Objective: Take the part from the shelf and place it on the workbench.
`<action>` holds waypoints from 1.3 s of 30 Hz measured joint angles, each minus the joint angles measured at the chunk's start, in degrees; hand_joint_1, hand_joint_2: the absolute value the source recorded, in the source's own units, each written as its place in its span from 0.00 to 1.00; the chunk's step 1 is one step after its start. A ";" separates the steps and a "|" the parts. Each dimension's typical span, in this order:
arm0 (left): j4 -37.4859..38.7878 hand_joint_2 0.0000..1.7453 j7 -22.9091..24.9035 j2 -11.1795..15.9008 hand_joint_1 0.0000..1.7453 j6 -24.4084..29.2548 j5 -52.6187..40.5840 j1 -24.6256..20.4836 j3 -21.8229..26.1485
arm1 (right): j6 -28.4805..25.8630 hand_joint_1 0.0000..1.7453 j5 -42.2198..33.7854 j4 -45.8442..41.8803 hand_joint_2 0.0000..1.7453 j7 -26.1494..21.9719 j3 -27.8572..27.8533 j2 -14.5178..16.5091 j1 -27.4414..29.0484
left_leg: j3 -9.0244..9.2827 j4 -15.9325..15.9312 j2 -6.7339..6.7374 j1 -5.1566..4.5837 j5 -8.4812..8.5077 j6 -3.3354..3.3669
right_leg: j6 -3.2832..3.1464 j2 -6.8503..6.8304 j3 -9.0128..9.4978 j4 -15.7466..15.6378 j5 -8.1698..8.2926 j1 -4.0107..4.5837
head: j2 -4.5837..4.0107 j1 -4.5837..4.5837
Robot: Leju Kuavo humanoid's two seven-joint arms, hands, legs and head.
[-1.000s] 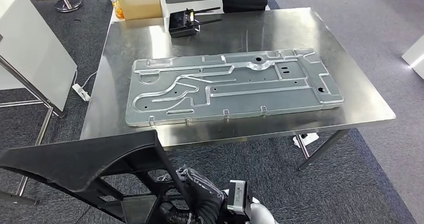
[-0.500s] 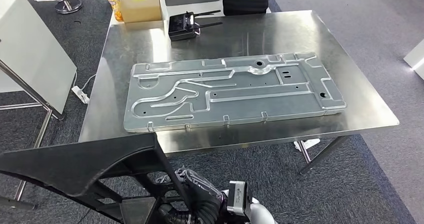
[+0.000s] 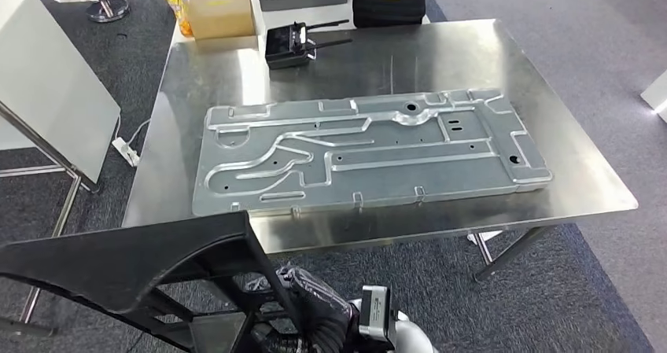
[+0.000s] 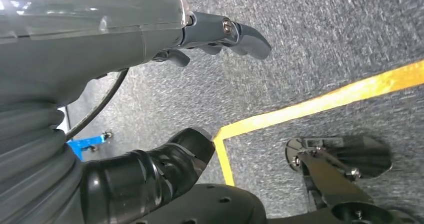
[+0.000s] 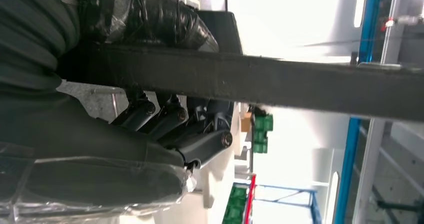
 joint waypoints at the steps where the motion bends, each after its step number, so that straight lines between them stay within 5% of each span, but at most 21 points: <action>1: 0.00 1.00 0.02 0.01 0.00 0.00 0.00 -0.01 0.00 | 0.00 0.95 0.00 -0.03 1.00 0.01 0.00 0.03 0.02 | 0.14 -0.05 0.04 0.04 -0.20 -0.29 | -0.22 0.05 0.20 -0.25 -0.04 -0.15 | 0.00 0.00; 4: 0.00 1.00 0.06 0.03 0.00 -0.01 0.00 -0.07 0.00 | 0.00 0.95 -0.04 -0.12 1.00 0.00 0.00 0.16 -0.05 | -1.90 4.78 0.15 0.13 -2.77 -1.09 | -1.08 -0.10 1.38 -1.09 -0.34 -0.58 | 0.00 -0.07; 6: 0.00 1.00 0.06 0.02 0.00 -0.02 -0.02 -0.01 0.00 | -0.01 0.95 -0.07 -0.11 1.00 -0.01 0.00 0.18 0.00 | -6.23 12.52 0.16 0.14 -5.60 -1.45 | -1.50 -0.27 1.93 -1.11 -0.85 -0.49 | 0.00 -0.10; 8: 0.00 1.00 0.06 0.02 0.00 -0.07 -0.09 0.22 -0.01 | -0.02 0.95 -0.07 -0.10 1.00 -0.01 0.00 0.16 0.14 | -9.27 16.49 0.17 0.16 -5.46 -1.64 | -1.61 -0.22 2.53 -1.00 -1.46 -0.43 | 0.00 -0.09; 9: 0.00 1.00 0.05 0.03 0.00 -0.11 -0.13 0.31 -0.01 | -0.02 0.95 -0.07 -0.10 1.00 -0.01 0.00 0.15 0.18 | -9.20 15.13 0.17 0.17 -3.55 -1.64 | -1.56 -0.15 2.95 -0.89 -1.83 -0.43 | 0.00 -0.10; 12: 0.01 1.00 -0.01 0.10 0.00 -0.27 -0.21 0.31 -0.01 | -0.05 0.95 -0.06 -0.10 1.00 -0.01 0.00 0.16 0.17 | -5.19 4.46 0.24 0.05 2.89 -1.17 | -1.04 -0.01 4.13 -0.50 -3.09 -0.34 | 0.00 -0.08; 14: 0.01 1.00 -0.03 0.15 0.00 -0.29 -0.42 0.21 -0.03 | -0.18 0.95 -0.04 -0.11 1.00 -0.01 0.00 0.17 0.21 | -3.85 1.44 0.23 -0.17 3.28 -0.57 | -0.48 -0.02 4.23 -0.43 -3.51 -0.16 | 0.00 -0.06; 18: 0.01 1.00 -0.02 0.28 0.00 0.08 -0.89 0.27 -0.06 | -1.05 0.95 0.08 -0.12 1.00 0.15 -0.05 0.19 0.30 | -3.37 0.52 0.21 0.14 3.12 0.68 | 0.53 -0.09 3.75 1.00 -4.88 -0.10 | 0.01 -0.04; 22: 0.00 1.00 -0.05 0.30 0.00 0.30 -1.17 0.16 -0.16 | -3.10 0.95 0.45 0.29 1.00 1.00 -1.04 0.06 0.27 | -3.03 0.29 0.24 0.22 2.81 1.47 | 1.25 -0.11 -3.61 14.17 -10.08 -0.49 | 0.00 -0.02; 24: 0.00 1.00 -0.09 0.30 0.00 0.30 -1.19 0.21 -0.17 | -4.49 0.95 0.69 0.75 1.00 1.71 -2.15 -0.07 0.15 | -2.74 0.37 0.17 0.21 2.51 1.47 | 1.27 -0.14 -5.01 14.96 -8.39 -0.64 | 0.00 -0.02; 26: 0.00 1.00 -0.18 0.29 0.00 0.27 -1.26 0.23 -0.22 | -6.25 0.95 1.37 1.14 1.00 2.31 -3.77 -0.11 -0.43 | -2.18 0.41 0.04 0.21 2.16 1.25 | 0.94 -0.15 -2.33 7.84 -3.66 -0.65 | 0.00 -0.01; 28: 0.01 1.00 -0.26 0.28 0.00 0.16 -1.47 0.16 -0.34 | -8.23 0.95 2.23 1.46 1.00 3.01 -5.83 -0.11 -1.67 | -1.89 0.47 -0.02 0.04 1.87 0.80 | 0.54 -0.12 0.44 1.37 -0.98 -0.34 | 0.00 -0.01; 33: 0.00 1.00 -0.28 0.28 0.00 -0.66 -2.49 -0.10 -1.07 | -11.80 0.95 2.50 3.02 1.00 6.21 -12.07 -0.15 -7.29 | -2.31 1.46 0.10 -0.04 0.89 -0.55 | -0.55 0.15 1.22 -0.65 -0.51 -0.50 | 0.00 -0.04; 37: 0.01 1.00 -0.09 0.28 0.00 -0.96 -2.93 -0.35 -1.43 | -12.47 0.95 1.16 5.91 1.00 8.84 -17.44 -0.15 -13.11 | -8.74 14.35 0.14 0.16 -4.92 -1.20 | -1.33 -0.18 1.36 -0.83 -0.49 -0.54 | 0.00 -0.04; 39: 0.01 1.00 0.01 0.27 0.00 -1.00 -2.95 -0.28 -1.44 | -12.43 0.95 0.85 7.23 1.00 9.36 -19.27 -0.15 -14.61 | -10.23 16.40 0.16 0.19 -4.23 -1.35 | -1.36 -0.20 1.44 -0.68 -0.69 -0.47 | 0.00 -0.04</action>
